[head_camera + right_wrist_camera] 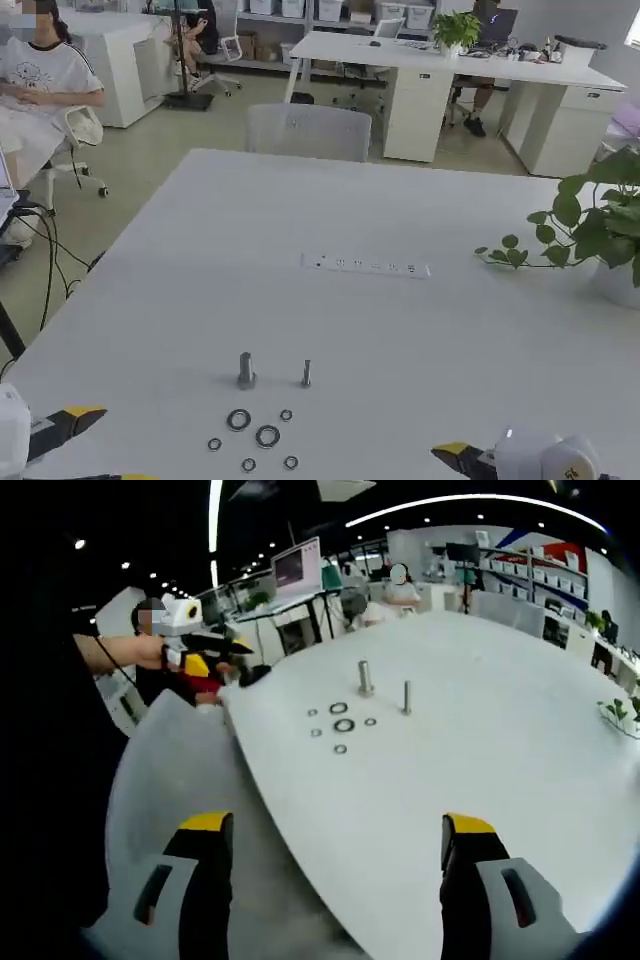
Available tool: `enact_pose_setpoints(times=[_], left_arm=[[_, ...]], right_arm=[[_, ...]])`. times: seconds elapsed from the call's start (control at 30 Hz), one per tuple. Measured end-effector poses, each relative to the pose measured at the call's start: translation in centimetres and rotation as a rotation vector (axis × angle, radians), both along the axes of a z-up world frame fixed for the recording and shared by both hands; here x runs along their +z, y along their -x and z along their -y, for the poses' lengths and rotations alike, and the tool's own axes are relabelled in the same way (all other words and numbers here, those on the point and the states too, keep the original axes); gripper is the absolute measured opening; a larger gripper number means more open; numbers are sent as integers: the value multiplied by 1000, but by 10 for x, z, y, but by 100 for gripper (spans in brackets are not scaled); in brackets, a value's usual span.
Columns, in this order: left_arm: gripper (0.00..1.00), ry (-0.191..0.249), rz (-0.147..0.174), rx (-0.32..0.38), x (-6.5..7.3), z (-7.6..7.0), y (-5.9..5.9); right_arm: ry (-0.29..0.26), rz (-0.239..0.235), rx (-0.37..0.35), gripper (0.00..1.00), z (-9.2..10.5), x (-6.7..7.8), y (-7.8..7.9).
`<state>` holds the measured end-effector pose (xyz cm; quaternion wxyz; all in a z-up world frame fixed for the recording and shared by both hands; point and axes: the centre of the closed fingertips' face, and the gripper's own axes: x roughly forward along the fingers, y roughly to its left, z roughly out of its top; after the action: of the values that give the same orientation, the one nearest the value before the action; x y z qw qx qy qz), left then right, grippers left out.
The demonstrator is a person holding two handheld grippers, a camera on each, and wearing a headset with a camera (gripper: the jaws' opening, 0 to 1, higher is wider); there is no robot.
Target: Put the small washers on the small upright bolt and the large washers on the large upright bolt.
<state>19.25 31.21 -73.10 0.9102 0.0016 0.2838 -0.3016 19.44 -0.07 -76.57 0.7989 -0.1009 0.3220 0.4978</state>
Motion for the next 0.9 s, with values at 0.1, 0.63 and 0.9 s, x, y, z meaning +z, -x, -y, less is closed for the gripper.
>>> enact_pose_setpoints(times=[0.1,0.63,0.9], left_arm=[[85,-10,-7,-7,-2,1,4],[93,-34,-14,-21,-4,2,6],[99,-31,-39,-42,-13,5,11]], right_arm=[[-30,-20,-30,84,2,1,2],[-38,-37,-26,84,-4,4,5],[-25,-37,-62,85,-2,4,-1]])
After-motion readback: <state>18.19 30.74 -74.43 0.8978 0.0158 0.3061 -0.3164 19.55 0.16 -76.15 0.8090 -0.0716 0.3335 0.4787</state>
